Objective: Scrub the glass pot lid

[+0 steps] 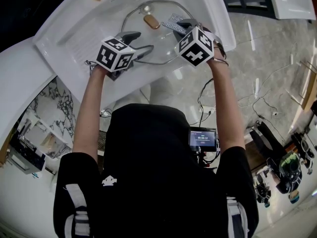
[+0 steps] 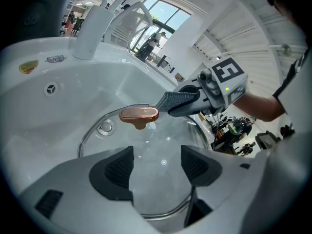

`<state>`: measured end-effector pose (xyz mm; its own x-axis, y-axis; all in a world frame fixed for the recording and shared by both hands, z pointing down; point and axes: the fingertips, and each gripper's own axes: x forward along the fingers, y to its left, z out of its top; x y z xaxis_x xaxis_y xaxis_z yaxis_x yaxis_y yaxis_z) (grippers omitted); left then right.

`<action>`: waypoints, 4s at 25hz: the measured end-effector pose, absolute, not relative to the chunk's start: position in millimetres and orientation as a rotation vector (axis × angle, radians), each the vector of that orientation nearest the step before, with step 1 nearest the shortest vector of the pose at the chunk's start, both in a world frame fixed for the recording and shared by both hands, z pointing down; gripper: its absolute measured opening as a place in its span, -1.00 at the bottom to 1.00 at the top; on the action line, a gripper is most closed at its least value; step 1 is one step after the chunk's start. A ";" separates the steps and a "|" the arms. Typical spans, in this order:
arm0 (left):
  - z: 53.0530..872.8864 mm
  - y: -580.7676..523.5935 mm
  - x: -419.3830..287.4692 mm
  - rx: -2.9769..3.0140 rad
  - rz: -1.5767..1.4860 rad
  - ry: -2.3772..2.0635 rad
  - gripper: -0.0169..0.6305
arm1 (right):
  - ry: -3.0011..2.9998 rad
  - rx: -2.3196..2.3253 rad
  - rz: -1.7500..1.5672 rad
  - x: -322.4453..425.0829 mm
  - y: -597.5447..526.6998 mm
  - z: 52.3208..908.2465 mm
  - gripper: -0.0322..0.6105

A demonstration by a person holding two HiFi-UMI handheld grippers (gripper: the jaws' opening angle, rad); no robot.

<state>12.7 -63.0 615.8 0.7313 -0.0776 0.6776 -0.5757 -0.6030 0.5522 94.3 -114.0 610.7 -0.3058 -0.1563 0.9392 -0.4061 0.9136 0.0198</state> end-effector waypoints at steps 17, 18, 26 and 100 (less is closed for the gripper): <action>615.2 -63.6 15.8 2.132 0.793 -0.490 -0.03 | -1.882 0.397 0.221 97.9 -89.9 598.2 -0.68; 615.3 -63.6 15.5 2.134 0.793 -0.491 -0.03 | -1.882 0.396 0.219 97.6 -88.8 597.8 -0.68; 615.4 -64.3 15.6 2.134 0.793 -0.488 -0.03 | -1.881 0.385 0.208 97.3 -81.9 595.1 -0.68; 612.4 -62.6 16.9 2.150 0.808 -0.449 -0.03 | -1.843 0.406 0.300 82.6 -111.1 609.5 -0.68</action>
